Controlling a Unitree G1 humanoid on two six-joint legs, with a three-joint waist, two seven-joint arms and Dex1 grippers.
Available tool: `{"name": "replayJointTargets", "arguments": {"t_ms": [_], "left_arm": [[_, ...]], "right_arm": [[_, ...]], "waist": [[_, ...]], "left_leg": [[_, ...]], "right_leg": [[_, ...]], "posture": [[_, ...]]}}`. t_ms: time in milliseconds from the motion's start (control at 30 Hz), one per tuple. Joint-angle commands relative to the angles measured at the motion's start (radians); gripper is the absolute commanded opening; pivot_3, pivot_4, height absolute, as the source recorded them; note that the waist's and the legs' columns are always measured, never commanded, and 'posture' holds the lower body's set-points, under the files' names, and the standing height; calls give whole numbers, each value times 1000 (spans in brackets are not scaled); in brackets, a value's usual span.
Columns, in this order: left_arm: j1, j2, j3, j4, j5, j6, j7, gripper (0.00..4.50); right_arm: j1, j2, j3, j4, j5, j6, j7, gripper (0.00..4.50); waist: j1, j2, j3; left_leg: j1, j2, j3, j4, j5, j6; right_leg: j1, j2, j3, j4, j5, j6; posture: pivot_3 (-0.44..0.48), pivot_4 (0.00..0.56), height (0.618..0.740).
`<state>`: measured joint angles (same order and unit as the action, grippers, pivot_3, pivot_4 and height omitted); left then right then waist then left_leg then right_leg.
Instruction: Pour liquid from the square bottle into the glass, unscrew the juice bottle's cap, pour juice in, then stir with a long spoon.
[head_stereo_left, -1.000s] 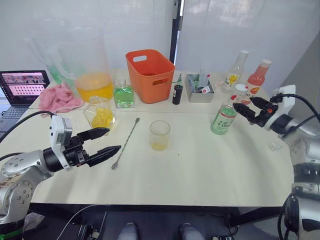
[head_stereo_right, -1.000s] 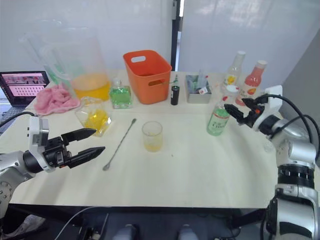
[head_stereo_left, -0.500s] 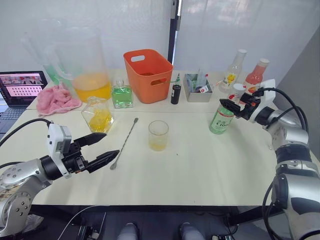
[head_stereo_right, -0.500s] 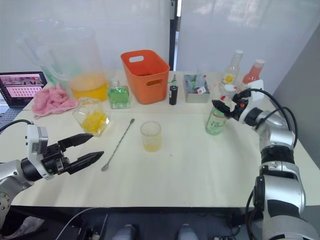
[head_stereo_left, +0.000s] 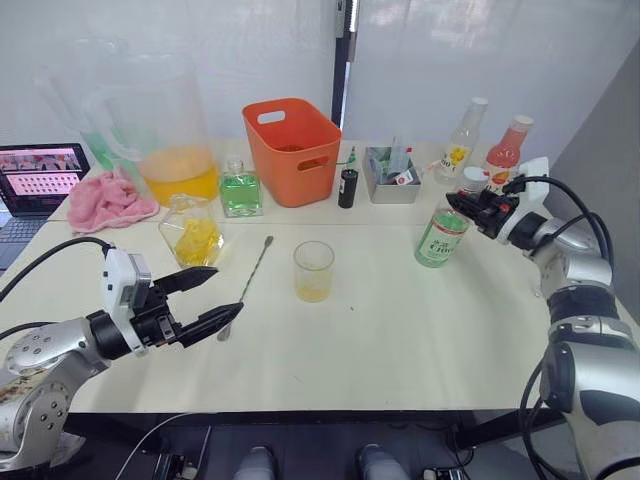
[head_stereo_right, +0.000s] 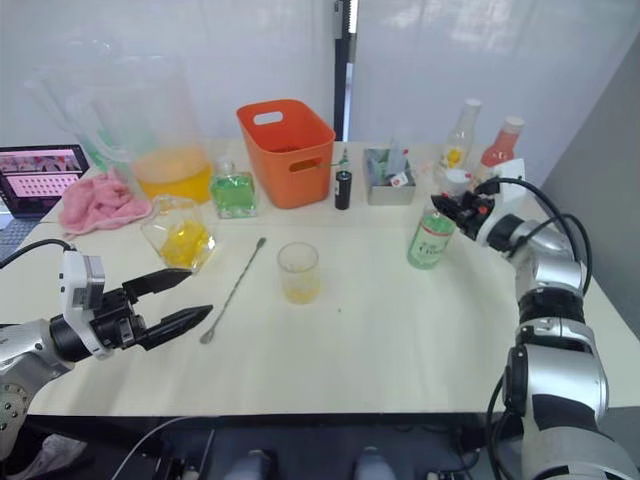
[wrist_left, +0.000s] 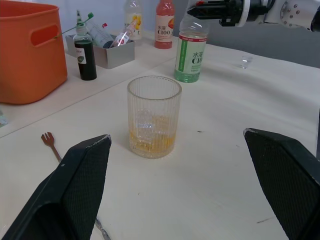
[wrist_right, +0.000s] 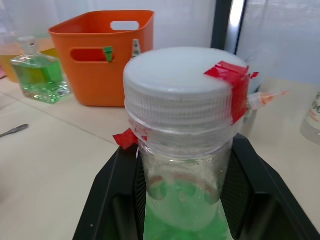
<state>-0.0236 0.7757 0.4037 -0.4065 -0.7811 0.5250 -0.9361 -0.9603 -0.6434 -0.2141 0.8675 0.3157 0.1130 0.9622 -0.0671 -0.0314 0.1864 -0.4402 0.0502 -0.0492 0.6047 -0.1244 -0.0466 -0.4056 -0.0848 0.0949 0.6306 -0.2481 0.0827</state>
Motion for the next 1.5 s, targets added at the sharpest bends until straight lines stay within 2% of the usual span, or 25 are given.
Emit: {"name": "replayJointTargets", "arguments": {"t_ms": [33, 167, 333, 467, 567, 733, 867, 967, 1267, 1333, 1367, 1400, 1433, 1500], "left_arm": [[-48, 18, -25, 19, 16, -45, -51, 4500], [-103, 23, -63, 62, 20, -45, -91, 4500], [-201, 19, -136, 142, 35, -42, -155, 4500], [-267, 7, -183, 202, 55, -51, -188, 4500], [-280, 14, -199, 209, 48, -44, -229, 4500], [-259, 67, -196, 191, 44, -24, -298, 4500], [-226, 102, -177, 165, 24, -10, -326, 4500], [-203, 105, -160, 144, 20, -9, -317, 4500], [-142, 106, -118, 84, -5, 29, -282, 4500], [-135, 106, -109, 77, -8, 32, -276, 4500], [-129, 104, -102, 72, -14, 35, -270, 4500], [-125, 102, -96, 69, -22, 41, -264, 4500], [-119, 100, -91, 67, -26, 43, -258, 4500], [-104, 99, -85, 57, -27, 42, -253, 4500]], "right_arm": [[36, -44, -32, -247, 97, 109, 89, 1405], [147, -77, -32, -525, 199, 306, 134, 1405], [334, -119, -44, -970, 411, 578, 128, 1405], [394, -62, -37, -1210, 562, 728, -19, 1405], [423, -8, 25, -1344, 569, 739, -105, 1405], [449, 67, 134, -1423, 477, 667, -192, 1405], [460, 115, 224, -1415, 406, 605, -204, 1405], [473, 112, 296, -1382, 317, 537, -175, 1405], [483, 125, 344, -1333, 282, 504, -139, 1405], [473, 122, 339, -1329, 296, 518, -134, 2436], [471, 113, 338, -1329, 306, 526, -118, 2756], [469, 105, 336, -1328, 317, 533, -103, 3273], [466, 98, 331, -1321, 326, 535, -88, 3428], [450, 58, 331, -1240, 292, 474, 3, 4146]], "waist": [[2, 2, 1], [8, 5, 3], [13, 6, 3], [11, 6, 3], [13, 6, 3], [22, 5, 3], [22, 5, 3], [24, 5, 3], [22, 5, 3], [22, 5, 3], [23, 5, 3], [23, 5, 3], [23, 5, 3], [23, 5, 3]], "left_leg": [[0, 0, 0, 0, 0, 0], [-1, 0, 0, -1, 0, 0], [-1, 0, -1, -2, 0, 0], [-1, 0, 0, -1, 0, 0], [-1, 0, 0, 0, 0, 0], [-2, 0, 0, 0, 0, 0], [-2, 0, 0, 0, 0, 0], [-3, 0, 0, 0, 0, 0], [-3, 1, 0, 0, 0, 0], [-3, 1, 0, 0, 0, 0], [-3, 1, 0, 0, 0, 0], [-3, 1, 0, 0, 0, 0], [-3, 1, 0, 0, 0, 0], [-3, 1, 0, 0, 0, 0]], "right_leg": [[0, 0, 0, 0, 0, 1], [-1, 0, 0, 0, 0, 2], [-1, 0, 0, 0, -2, 4], [-2, 0, 0, 1, -2, 4], [-2, 0, 0, 1, -2, 3], [-2, 0, 0, 0, -5, -3], [-3, 0, 0, 0, -5, -3], [-4, 0, 0, 0, -5, -3], [-4, 0, -1, 1, -5, -4], [-4, 0, -1, 1, -5, -4], [-4, 0, -1, 1, -5, -4], [-4, 0, -1, 1, -5, -4], [-4, 0, -1, 1, -5, -4], [-4, 0, -1, 1, -5, -4]], "posture": [[0, 150, 738], [0, 150, 738], [0, 150, 738], [0, 150, 738], [0, 150, 738], [0, 150, 738], [0, 150, 738], [0, 150, 738], [0, 150, 738], [0, 150, 738], [0, 150, 738], [0, 150, 738], [0, 150, 738], [0, 150, 738]]}}
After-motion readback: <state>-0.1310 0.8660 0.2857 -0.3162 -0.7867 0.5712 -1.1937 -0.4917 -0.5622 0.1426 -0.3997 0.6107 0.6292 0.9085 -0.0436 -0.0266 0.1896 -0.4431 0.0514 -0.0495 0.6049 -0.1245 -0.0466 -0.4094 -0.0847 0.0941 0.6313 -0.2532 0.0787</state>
